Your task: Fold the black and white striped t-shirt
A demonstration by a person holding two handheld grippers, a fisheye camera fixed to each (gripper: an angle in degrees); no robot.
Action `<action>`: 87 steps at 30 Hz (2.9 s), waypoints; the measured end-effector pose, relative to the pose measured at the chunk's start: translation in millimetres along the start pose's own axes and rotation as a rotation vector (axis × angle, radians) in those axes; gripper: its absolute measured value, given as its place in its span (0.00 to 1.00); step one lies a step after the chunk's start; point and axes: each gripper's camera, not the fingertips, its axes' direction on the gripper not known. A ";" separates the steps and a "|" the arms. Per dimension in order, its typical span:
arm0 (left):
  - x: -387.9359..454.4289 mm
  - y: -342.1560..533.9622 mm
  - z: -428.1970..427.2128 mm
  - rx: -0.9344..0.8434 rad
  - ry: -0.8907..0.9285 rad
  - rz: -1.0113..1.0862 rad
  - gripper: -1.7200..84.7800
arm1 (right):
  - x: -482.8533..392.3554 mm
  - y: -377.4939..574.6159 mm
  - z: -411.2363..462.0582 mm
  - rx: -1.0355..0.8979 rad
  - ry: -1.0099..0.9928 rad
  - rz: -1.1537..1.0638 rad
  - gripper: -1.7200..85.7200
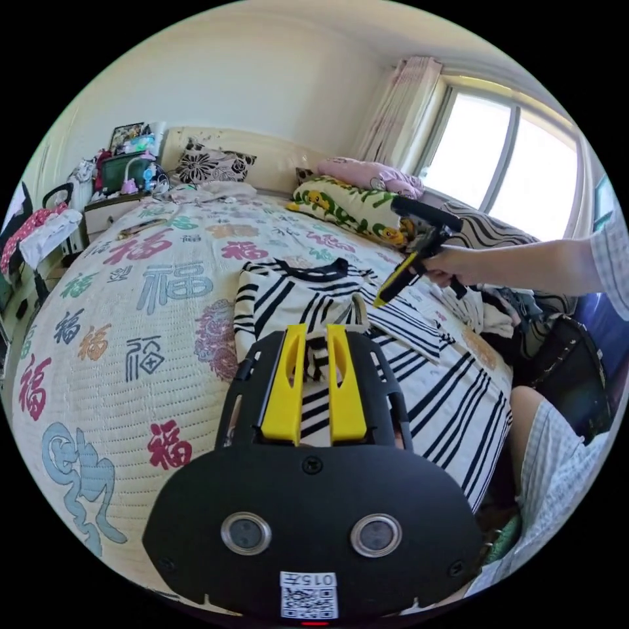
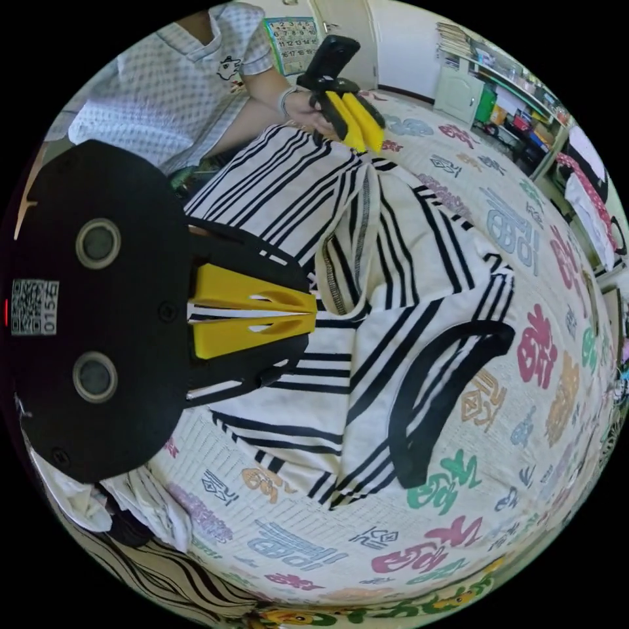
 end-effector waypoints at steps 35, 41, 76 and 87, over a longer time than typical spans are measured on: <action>-143.1 -130.9 -6.8 -0.091 0.226 -0.450 0.01 | 2.0 -211.7 -20.9 -0.016 -0.084 -0.015 0.01; -146.5 -131.6 -12.5 -0.079 0.174 -0.479 0.01 | 46.7 -195.0 -12.2 0.109 -0.450 0.187 0.01; -6.3 -101.4 80.3 -0.335 0.314 -0.016 0.02 | 0.8 33.2 -8.5 0.058 -0.002 -0.020 0.01; -55.3 -226.6 130.1 -0.308 0.003 0.100 0.10 | 93.4 73.0 -64.0 0.241 0.104 0.116 0.10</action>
